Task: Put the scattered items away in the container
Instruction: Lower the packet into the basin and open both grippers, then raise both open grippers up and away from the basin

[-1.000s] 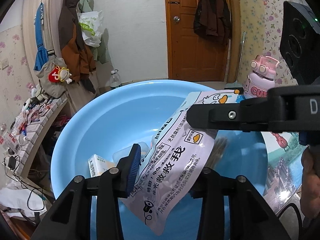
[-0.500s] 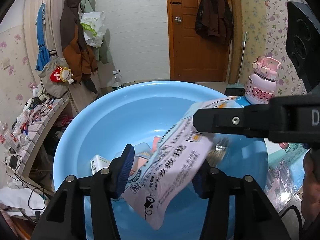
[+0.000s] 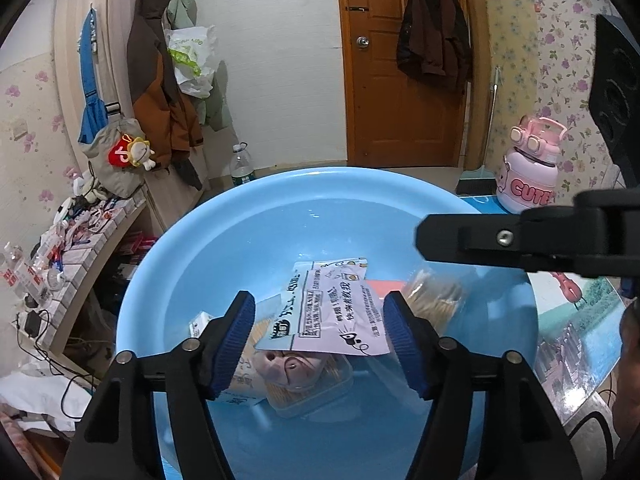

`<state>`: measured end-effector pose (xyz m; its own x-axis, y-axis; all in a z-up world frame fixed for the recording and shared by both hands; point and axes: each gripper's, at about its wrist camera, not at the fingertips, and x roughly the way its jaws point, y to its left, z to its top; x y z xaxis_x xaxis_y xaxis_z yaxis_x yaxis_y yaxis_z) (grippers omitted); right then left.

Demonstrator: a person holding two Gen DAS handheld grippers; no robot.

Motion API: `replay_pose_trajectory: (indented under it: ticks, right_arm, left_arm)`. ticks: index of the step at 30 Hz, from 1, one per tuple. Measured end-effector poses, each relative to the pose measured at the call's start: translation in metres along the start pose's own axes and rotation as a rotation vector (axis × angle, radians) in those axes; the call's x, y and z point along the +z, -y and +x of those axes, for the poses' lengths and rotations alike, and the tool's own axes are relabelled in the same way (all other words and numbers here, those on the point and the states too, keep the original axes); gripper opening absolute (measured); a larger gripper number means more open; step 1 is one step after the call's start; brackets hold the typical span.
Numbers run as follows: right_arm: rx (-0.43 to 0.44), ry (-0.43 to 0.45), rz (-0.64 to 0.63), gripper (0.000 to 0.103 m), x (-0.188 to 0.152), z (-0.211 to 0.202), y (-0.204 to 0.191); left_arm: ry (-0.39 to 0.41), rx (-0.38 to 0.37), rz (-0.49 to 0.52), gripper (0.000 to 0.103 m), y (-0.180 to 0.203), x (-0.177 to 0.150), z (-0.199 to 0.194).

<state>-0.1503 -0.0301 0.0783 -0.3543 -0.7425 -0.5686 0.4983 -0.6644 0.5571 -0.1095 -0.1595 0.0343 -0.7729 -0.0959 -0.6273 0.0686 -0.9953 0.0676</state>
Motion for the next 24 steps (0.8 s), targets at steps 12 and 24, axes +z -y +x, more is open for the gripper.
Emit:
replay_pose_trajectory:
  ticks: [12,24]
  right_arm:
    - [0.001,0.018,0.022,0.031,-0.002,-0.016,0.007]
    - [0.007,0.039,0.053,0.032,-0.006,-0.031,0.018]
  left_arm:
    - [0.009,0.047,-0.032,0.069,-0.017,0.001,-0.007]
    - [-0.022,0.129,-0.074,0.081,-0.045,-0.007,-0.01]
